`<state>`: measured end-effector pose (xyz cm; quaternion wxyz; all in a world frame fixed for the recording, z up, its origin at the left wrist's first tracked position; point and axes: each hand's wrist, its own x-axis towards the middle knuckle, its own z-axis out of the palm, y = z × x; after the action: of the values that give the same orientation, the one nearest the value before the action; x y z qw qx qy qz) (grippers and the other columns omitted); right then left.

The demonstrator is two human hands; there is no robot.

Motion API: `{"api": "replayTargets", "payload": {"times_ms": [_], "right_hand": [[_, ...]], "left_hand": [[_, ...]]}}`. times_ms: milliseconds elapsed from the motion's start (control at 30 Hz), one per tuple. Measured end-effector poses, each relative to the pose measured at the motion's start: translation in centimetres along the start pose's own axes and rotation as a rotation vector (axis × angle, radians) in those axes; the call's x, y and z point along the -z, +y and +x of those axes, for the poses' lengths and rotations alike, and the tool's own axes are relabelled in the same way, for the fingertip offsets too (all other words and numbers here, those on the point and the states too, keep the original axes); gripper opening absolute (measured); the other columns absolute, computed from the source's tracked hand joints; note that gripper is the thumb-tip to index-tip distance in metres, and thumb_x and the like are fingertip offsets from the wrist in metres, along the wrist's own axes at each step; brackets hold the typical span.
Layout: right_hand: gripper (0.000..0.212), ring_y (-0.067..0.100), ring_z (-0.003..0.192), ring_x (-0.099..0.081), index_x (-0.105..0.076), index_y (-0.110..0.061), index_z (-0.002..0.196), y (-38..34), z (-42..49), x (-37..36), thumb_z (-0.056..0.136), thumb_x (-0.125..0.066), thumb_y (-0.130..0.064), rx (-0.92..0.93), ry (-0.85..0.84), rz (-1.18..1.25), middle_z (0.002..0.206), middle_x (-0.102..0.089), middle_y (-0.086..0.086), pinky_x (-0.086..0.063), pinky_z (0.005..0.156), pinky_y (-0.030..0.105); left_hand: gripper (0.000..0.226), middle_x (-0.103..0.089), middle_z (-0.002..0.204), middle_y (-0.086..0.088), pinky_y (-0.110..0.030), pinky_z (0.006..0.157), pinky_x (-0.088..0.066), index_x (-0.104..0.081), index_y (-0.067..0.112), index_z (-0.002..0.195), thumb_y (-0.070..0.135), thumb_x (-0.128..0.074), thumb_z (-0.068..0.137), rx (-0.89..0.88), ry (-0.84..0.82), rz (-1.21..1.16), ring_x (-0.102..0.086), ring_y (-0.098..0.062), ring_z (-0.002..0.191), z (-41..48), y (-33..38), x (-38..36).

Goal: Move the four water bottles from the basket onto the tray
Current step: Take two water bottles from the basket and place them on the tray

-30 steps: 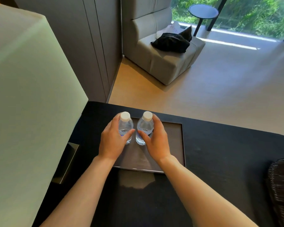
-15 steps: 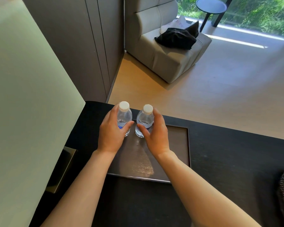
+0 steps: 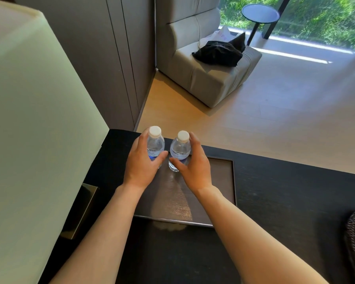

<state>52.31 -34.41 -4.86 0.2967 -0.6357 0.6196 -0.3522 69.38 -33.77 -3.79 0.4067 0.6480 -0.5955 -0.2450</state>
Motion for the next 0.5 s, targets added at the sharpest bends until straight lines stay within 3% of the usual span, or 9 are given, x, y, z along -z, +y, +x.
{"api": "replayTargets", "payload": {"times_ms": [167,300,500], "right_hand": [[0.095,0.018,0.144,-0.041,-0.026,-0.025,0.158,-0.2,-1.9,2.1,0.083,-0.083,-0.037,-0.034,-0.037,-0.102,0.160,-0.041,-0.003,-0.037,0.112,0.035],[0.087,0.019,0.146,-0.037,-0.030,-0.021,0.156,0.7,-5.6,4.7,0.087,-0.078,-0.042,-0.040,-0.059,-0.236,0.160,-0.039,0.002,-0.039,0.116,0.043],[0.065,0.023,0.142,-0.043,-0.044,-0.018,0.150,3.0,-14.1,10.7,0.094,-0.067,-0.042,-0.111,-0.104,-0.379,0.155,-0.045,0.004,-0.041,0.113,0.042]], "left_hand": [[0.094,-0.040,0.156,-0.007,-0.028,0.102,-0.036,-0.024,0.021,0.158,0.031,-0.081,0.084,0.077,0.016,0.061,-0.038,-0.022,0.144,-1.7,1.3,1.0],[0.086,-0.039,0.157,-0.010,-0.029,0.103,-0.035,-0.025,0.018,0.157,0.030,-0.076,0.089,0.131,0.011,0.112,-0.037,-0.023,0.144,-5.5,2.7,1.7],[0.065,-0.049,0.145,-0.014,-0.048,0.104,-0.047,-0.039,0.012,0.150,0.030,-0.066,0.094,0.228,-0.090,0.245,-0.050,-0.030,0.133,-15.3,4.9,0.9]]}}
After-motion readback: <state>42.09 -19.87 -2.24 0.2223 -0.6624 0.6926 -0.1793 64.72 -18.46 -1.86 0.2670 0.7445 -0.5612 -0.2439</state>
